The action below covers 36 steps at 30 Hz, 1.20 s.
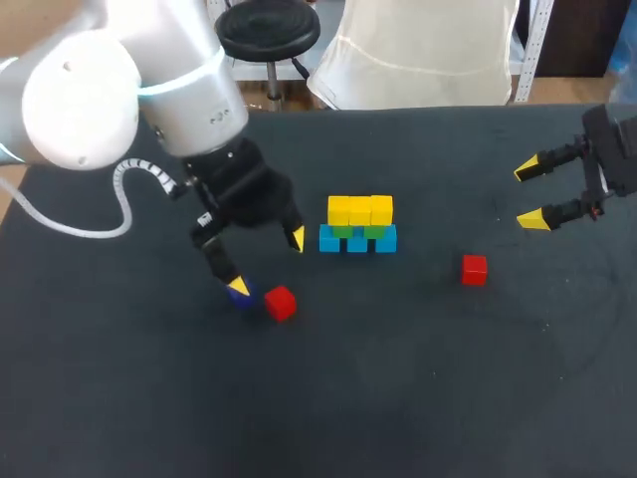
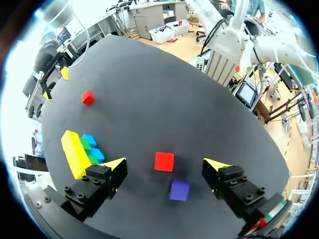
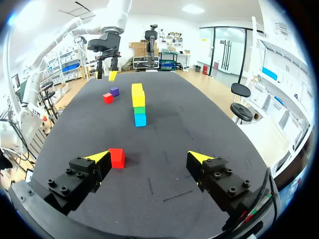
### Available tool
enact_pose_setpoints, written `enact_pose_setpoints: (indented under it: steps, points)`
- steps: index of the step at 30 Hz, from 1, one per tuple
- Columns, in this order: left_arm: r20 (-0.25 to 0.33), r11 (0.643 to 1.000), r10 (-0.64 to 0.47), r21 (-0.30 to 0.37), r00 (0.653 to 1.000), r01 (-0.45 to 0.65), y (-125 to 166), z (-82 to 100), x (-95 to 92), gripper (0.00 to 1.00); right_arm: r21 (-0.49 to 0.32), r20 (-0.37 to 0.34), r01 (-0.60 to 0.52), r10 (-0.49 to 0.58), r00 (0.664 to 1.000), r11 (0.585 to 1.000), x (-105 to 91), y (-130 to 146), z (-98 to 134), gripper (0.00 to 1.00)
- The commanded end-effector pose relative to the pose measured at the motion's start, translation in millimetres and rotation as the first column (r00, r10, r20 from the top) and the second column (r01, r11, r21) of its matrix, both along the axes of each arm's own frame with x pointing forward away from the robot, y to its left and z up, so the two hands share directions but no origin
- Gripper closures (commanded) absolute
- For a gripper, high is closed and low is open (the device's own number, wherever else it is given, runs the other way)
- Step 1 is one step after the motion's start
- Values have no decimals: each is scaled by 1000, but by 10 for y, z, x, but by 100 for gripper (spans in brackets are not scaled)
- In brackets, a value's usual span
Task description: Place the blue cubes, place green cubes on the blue cubes, place the yellow cubes on the green cubes, then place the red cubes on the yellow cubes, and place purple cube on the red cubes.
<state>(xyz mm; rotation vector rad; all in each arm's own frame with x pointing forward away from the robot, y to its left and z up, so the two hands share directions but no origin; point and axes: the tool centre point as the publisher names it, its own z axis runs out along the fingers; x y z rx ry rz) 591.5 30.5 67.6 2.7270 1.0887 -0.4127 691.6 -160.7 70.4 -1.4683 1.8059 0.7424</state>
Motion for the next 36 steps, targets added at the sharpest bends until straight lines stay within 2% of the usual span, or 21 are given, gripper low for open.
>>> enact_pose_setpoints:
  steps: [1,24,27,36]
  points:
    - [-6,1000,6,5,1000,-6,-51,-24,59,0,2,0,-2,2,1000,1000,12,1,-9,0]
    - [-10,1000,-10,11,1000,10,-48,-31,79,0,2,0,-2,2,1000,1000,12,1,-9,0]
    - [-31,999,-28,27,999,29,-103,-90,97,0,2,0,-2,2,1000,1000,12,1,-9,0]
    - [-73,995,-66,68,995,71,-243,-326,-40,0,2,0,-2,2,1000,1000,12,1,-9,0]
